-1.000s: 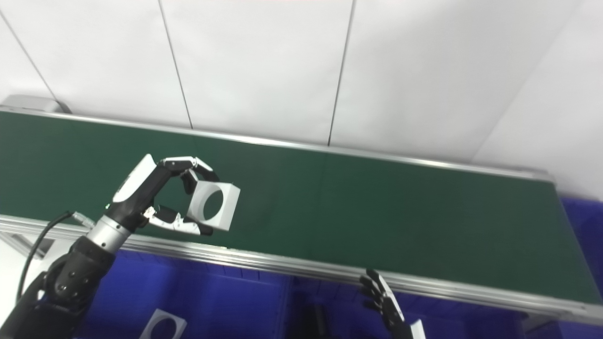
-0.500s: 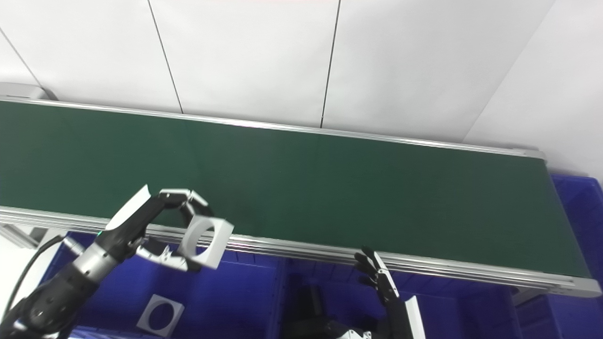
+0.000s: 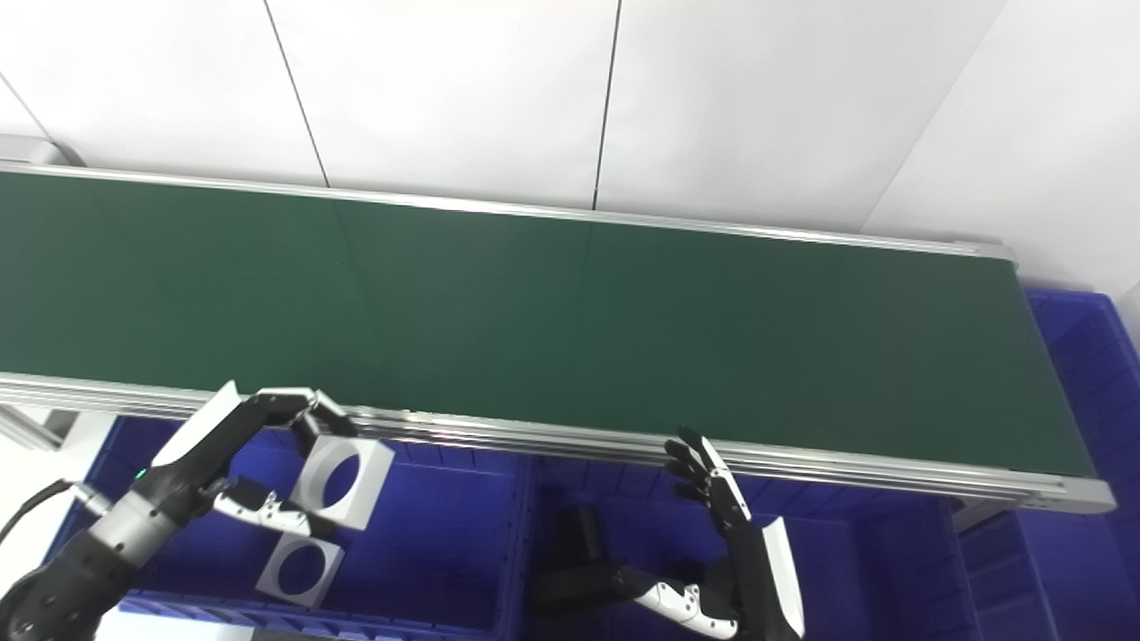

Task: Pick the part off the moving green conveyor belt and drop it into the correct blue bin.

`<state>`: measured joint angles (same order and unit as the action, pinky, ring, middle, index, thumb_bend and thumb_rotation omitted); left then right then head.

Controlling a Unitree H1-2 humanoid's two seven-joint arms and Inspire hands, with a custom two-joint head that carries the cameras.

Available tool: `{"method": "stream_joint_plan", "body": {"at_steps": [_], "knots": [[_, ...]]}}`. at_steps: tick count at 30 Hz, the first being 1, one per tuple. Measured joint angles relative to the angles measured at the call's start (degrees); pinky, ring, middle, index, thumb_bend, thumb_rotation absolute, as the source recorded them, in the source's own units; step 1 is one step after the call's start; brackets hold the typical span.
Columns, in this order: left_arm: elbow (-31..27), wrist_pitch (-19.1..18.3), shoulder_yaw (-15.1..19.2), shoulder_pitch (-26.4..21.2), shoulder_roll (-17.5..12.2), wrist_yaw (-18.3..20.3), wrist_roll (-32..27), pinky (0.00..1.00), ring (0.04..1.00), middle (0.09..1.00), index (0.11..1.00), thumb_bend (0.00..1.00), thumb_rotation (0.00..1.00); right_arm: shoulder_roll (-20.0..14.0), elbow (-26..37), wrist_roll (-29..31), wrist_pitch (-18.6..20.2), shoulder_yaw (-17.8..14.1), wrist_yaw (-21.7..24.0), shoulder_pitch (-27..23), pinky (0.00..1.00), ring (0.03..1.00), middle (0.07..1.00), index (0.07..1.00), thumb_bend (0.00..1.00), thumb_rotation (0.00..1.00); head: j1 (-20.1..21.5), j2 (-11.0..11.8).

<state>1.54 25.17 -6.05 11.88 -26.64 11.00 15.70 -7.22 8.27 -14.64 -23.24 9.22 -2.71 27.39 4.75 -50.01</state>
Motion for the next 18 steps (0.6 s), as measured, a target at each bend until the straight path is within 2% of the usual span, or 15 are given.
{"method": "stream_joint_plan", "body": {"at_steps": [5, 13, 16, 18], "knots": [[3.8, 0.2, 1.0, 0.1, -0.5, -3.2, 4.7, 0.39, 0.39, 0.498, 0.535, 0.5, 0.0, 0.0, 0.0, 0.1, 0.0, 0.0, 0.0, -0.1, 0.75, 0.82, 0.851, 0.913, 0.87, 0.58, 0.0, 0.1], [9.4, 0.3, 1.3, -0.6, -0.6, -5.6, 9.1, 0.38, 0.371, 0.485, 0.55, 0.49, 0.0, 0.1, 0.0, 0.0, 0.0, 0.0, 0.1, 0.0, 0.74, 0.815, 0.852, 0.913, 0.87, 0.58, 0.0, 0.4], [10.5, 0.0, 1.4, -0.7, -0.6, -6.2, 10.1, 0.45, 0.413, 0.516, 0.522, 0.5, 0.0, 0.1, 0.0, 0.0, 0.0, -0.1, 0.1, 0.0, 0.75, 0.821, 0.853, 0.913, 0.87, 0.59, -0.2, 0.4], [10.6, -1.3, 1.5, -0.6, -0.6, -6.1, 10.2, 0.45, 0.415, 0.52, 0.523, 0.5, 0.0, 0.1, 0.0, -0.2, 0.1, -0.1, 0.1, 0.0, 0.75, 0.822, 0.853, 0.912, 0.87, 0.59, -0.2, 0.5]]}}
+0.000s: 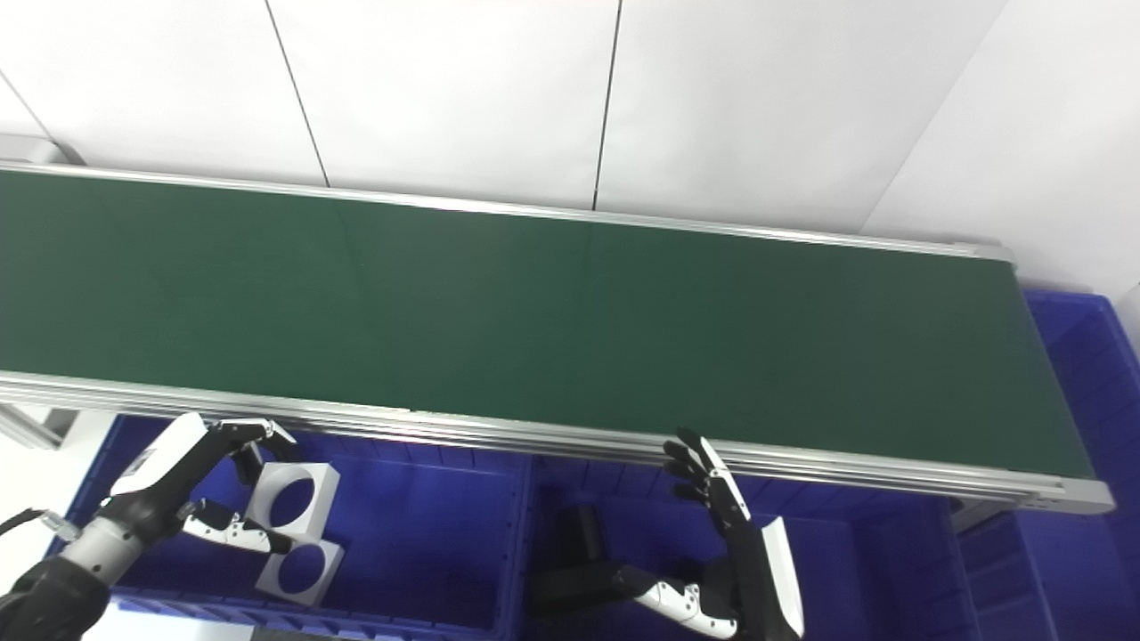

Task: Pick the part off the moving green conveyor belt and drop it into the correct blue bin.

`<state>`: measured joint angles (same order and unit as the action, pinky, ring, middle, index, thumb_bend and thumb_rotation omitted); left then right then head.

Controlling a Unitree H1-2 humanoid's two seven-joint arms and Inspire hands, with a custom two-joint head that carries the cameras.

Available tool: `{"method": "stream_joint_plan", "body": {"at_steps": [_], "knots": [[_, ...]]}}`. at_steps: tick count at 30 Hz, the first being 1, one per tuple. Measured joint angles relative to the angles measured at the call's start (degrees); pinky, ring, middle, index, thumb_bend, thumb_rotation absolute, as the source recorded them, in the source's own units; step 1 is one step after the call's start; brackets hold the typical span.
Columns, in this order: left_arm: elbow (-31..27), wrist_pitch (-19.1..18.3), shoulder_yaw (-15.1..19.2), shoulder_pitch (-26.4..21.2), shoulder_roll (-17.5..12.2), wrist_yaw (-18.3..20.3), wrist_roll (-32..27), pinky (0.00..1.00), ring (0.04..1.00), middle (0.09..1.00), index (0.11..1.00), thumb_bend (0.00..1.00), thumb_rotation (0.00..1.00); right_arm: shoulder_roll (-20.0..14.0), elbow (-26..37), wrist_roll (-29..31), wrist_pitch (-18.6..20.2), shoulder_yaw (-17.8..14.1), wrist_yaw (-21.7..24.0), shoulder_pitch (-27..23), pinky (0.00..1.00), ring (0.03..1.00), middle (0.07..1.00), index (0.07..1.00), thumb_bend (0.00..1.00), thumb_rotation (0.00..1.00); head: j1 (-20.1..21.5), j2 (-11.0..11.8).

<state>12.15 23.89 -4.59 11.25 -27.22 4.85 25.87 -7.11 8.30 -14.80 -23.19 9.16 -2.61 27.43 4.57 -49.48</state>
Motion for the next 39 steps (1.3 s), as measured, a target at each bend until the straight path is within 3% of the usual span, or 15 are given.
{"method": "stream_joint_plan", "body": {"at_steps": [1, 2, 4, 5, 6, 7, 8, 11, 14, 24, 29, 34, 39], "knots": [[0.0, -0.6, 0.0, 0.0, 0.0, 0.0, 0.0, 0.45, 0.415, 0.522, 0.524, 0.5, 0.0, 0.0, 0.1, -0.1, 0.1, 0.0, 0.0, 0.0, 0.74, 0.823, 0.853, 0.911, 0.87, 0.59, 0.0, 0.0], [0.0, -0.9, 0.1, 0.0, 0.0, 0.1, -0.1, 0.47, 0.504, 0.601, 0.508, 0.5, 0.02, 0.0, 0.1, -0.1, 0.2, 0.0, 0.0, 0.0, 0.75, 0.824, 0.855, 0.912, 0.87, 0.58, 0.0, 0.1], [-0.9, -2.6, 0.1, 0.4, 0.0, 0.7, -0.3, 0.48, 0.558, 0.651, 0.5, 0.5, 0.04, 0.1, 0.2, 0.0, 0.2, 0.0, 0.0, 0.0, 0.75, 0.823, 0.854, 0.911, 0.86, 0.57, 0.0, 0.1], [-1.6, -3.6, 0.2, 0.6, 0.0, 1.1, -0.4, 0.5, 0.595, 0.687, 0.646, 0.58, 0.03, 0.1, 0.2, 0.2, 0.2, 0.0, 0.1, 0.0, 0.75, 0.823, 0.854, 0.911, 0.86, 0.57, -0.3, 0.2], [-2.2, -4.3, 0.3, 0.9, 0.0, 1.3, -0.5, 0.5, 0.601, 0.692, 0.683, 0.6, 0.07, 0.1, 0.2, 0.2, 0.2, 0.0, 0.1, 0.0, 0.75, 0.825, 0.856, 0.912, 0.86, 0.57, -0.3, 0.2], [-2.8, -4.8, 0.5, 1.3, 0.0, 1.5, -0.7, 0.48, 0.585, 0.673, 0.703, 0.63, 0.18, 0.1, 0.2, 0.1, 0.2, 0.0, 0.2, 0.0, 0.74, 0.822, 0.857, 0.913, 0.87, 0.58, -0.4, 0.3], [-2.9, -4.2, 0.7, 1.5, 0.0, 1.1, -0.5, 0.47, 0.582, 0.669, 0.704, 0.64, 0.2, 0.1, 0.2, 0.0, 0.2, 0.0, 0.2, 0.1, 0.74, 0.821, 0.856, 0.913, 0.87, 0.58, -0.4, 0.3], [-2.5, -0.2, 0.4, 2.2, -0.2, -3.9, 0.6, 0.45, 0.565, 0.654, 0.718, 0.75, 0.45, 0.1, 0.2, -0.1, 0.2, 0.0, 0.3, 0.1, 0.74, 0.821, 0.855, 0.916, 0.86, 0.58, -0.4, 0.3], [-2.7, 1.1, -1.8, 2.4, -1.0, -9.4, 0.8, 0.44, 0.55, 0.637, 0.716, 0.85, 0.58, 0.1, 0.2, -0.1, 0.2, -0.1, 0.4, 0.0, 0.75, 0.827, 0.857, 0.918, 0.86, 0.57, -0.4, 0.4], [-4.2, 1.6, -14.5, 2.2, -5.9, -25.7, -3.3, 0.4, 0.515, 0.626, 0.674, 0.94, 0.65, 0.2, 0.2, -0.1, 0.2, -0.1, 0.4, 0.0, 0.75, 0.82, 0.854, 0.915, 0.85, 0.56, -0.3, 0.4], [-9.6, 1.6, -20.7, 1.7, -7.8, -31.1, -5.5, 0.41, 0.52, 0.618, 0.652, 0.95, 0.64, 0.2, 0.2, 0.1, 0.2, -0.1, 0.5, 0.0, 0.75, 0.82, 0.855, 0.914, 0.85, 0.56, 0.0, 0.4], [-15.1, 1.7, -23.3, 1.4, -6.6, -31.4, -9.9, 0.41, 0.52, 0.621, 0.65, 0.93, 0.64, 0.2, 0.8, 0.2, 0.7, -0.1, 0.9, 0.3, 0.75, 0.825, 0.857, 0.918, 0.86, 0.57, 1.3, -0.1], [-17.1, 1.7, -25.1, -0.1, 0.6, -27.2, -15.9, 0.43, 0.563, 0.661, 0.699, 0.87, 0.62, 0.2, 1.9, 0.1, 1.2, -0.1, 1.0, 0.6, 0.74, 0.815, 0.849, 0.915, 0.87, 0.58, 2.4, -0.8]]}}
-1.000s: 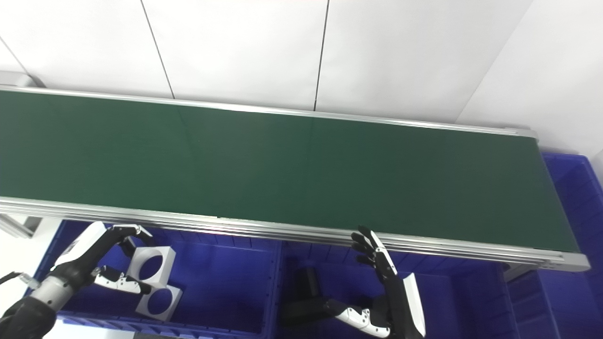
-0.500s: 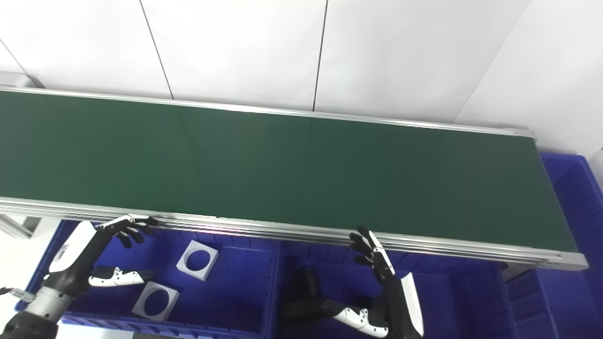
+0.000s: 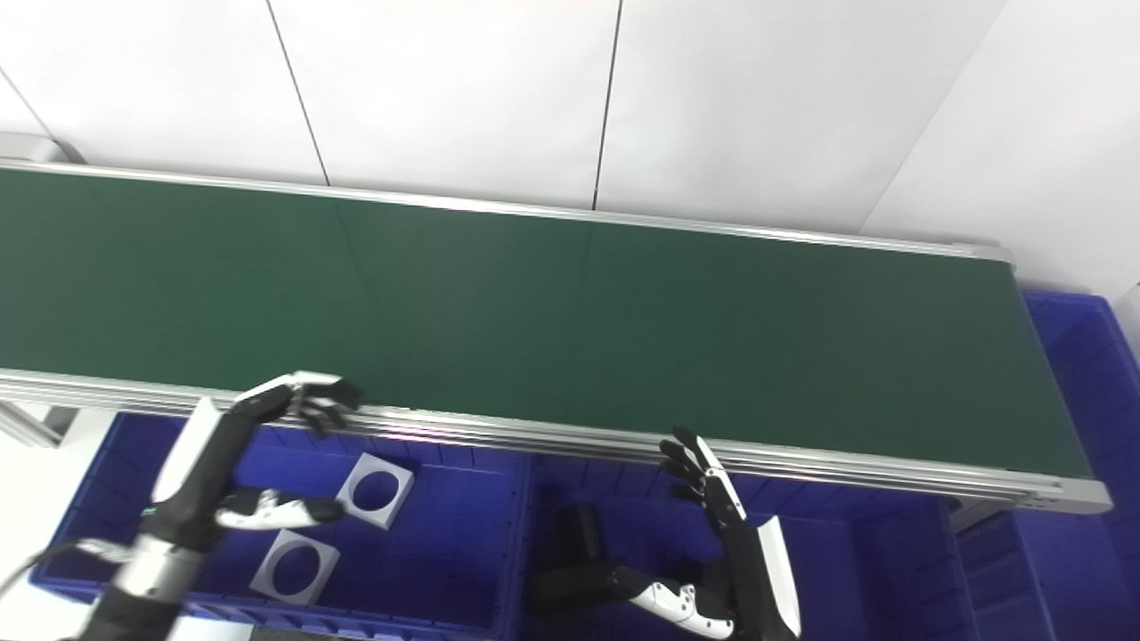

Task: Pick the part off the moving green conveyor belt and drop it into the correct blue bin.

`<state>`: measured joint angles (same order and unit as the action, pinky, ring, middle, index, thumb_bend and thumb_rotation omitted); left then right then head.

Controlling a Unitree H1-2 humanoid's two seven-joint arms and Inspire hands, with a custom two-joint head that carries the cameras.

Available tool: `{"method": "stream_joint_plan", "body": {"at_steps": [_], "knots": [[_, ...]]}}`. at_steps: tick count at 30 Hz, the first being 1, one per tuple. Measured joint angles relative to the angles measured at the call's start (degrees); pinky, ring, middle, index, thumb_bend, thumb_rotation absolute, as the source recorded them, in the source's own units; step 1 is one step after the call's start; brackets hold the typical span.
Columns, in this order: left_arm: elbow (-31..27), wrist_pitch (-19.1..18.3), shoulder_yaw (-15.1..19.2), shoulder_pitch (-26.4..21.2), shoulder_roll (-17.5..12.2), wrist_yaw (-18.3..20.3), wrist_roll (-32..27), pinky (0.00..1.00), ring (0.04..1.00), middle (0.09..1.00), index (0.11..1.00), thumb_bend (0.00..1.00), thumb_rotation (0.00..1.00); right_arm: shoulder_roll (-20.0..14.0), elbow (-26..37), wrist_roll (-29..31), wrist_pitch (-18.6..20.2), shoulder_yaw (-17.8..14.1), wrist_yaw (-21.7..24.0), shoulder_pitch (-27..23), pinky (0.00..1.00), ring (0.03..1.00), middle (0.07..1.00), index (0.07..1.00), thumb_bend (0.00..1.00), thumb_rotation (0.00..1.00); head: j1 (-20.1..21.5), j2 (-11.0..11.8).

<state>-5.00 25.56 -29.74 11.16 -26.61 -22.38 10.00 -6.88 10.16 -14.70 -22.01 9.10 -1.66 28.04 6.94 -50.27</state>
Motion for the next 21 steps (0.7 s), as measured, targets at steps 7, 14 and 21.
{"method": "stream_joint_plan", "body": {"at_steps": [7, 14, 21], "knots": [[-0.2, 0.0, 0.5, 0.0, 6.5, 9.9, -6.1, 0.56, 0.679, 0.756, 0.803, 0.9, 0.62, 0.1, 1.3, -0.1, 0.3, 0.0, 0.1, 1.2, 0.74, 0.814, 0.85, 0.913, 0.89, 0.58, -0.3, -1.0], [-0.8, 0.0, 1.8, 2.2, 13.8, 18.0, -9.9, 0.68, 0.753, 0.807, 0.838, 0.92, 0.61, 0.1, 2.6, -0.2, 0.4, 0.0, 0.2, 1.7, 0.73, 0.806, 0.847, 0.916, 0.88, 0.59, -0.7, 0.0], [-0.8, 0.0, 2.5, 4.0, 13.1, 24.2, -6.7, 0.71, 0.795, 0.846, 0.858, 0.95, 0.52, 0.1, 3.1, -0.6, 0.3, 0.0, 0.2, 3.4, 0.75, 0.828, 0.857, 0.924, 0.87, 0.56, -0.6, 1.5]]}}
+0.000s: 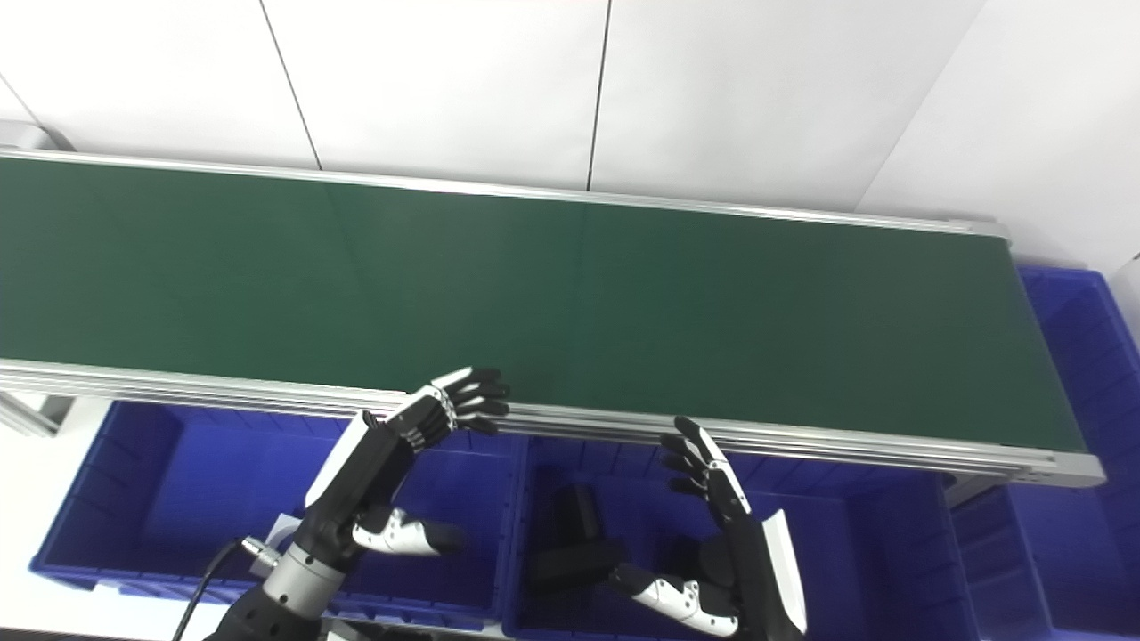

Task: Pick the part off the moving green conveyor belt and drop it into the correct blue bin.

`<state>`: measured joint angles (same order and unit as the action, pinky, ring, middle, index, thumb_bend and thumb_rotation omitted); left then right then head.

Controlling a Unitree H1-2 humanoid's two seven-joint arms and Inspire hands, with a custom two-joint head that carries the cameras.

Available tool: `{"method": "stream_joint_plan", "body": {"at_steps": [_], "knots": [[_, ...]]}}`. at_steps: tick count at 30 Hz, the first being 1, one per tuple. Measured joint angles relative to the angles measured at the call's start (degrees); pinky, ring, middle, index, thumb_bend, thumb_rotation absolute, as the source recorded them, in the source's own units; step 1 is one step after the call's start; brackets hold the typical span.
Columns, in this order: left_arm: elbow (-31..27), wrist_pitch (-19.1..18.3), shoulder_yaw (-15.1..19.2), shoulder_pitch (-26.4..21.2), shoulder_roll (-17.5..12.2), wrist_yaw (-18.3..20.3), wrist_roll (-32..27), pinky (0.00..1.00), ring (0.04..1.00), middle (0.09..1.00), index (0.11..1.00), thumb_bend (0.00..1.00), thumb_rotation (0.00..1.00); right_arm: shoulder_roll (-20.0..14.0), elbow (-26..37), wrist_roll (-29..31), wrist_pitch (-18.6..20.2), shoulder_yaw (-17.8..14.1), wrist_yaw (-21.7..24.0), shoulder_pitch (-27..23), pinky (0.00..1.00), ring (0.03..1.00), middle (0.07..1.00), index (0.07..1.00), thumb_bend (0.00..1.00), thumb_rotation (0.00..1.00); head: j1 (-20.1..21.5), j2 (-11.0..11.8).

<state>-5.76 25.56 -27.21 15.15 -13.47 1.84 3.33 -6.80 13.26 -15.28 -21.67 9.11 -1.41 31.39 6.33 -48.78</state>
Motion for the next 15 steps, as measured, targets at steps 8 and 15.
{"method": "stream_joint_plan", "body": {"at_steps": [8, 15], "knots": [[0.3, 0.0, 1.3, 1.1, 0.3, 2.1, 2.6, 0.7, 0.805, 0.867, 0.886, 0.96, 0.55, 0.1, 0.0, -0.3, -0.1, 0.2, 0.1, 0.2, 0.76, 0.84, 0.87, 0.935, 0.87, 0.56, 2.2, 0.9], [0.6, 0.0, 3.5, 3.1, 0.7, 1.3, 3.1, 0.67, 0.782, 0.851, 0.884, 0.96, 0.61, 0.8, 0.0, -0.6, -0.1, 0.6, 0.1, 1.3, 0.81, 0.876, 0.9, 0.964, 0.88, 0.56, 4.4, 1.5]]}}
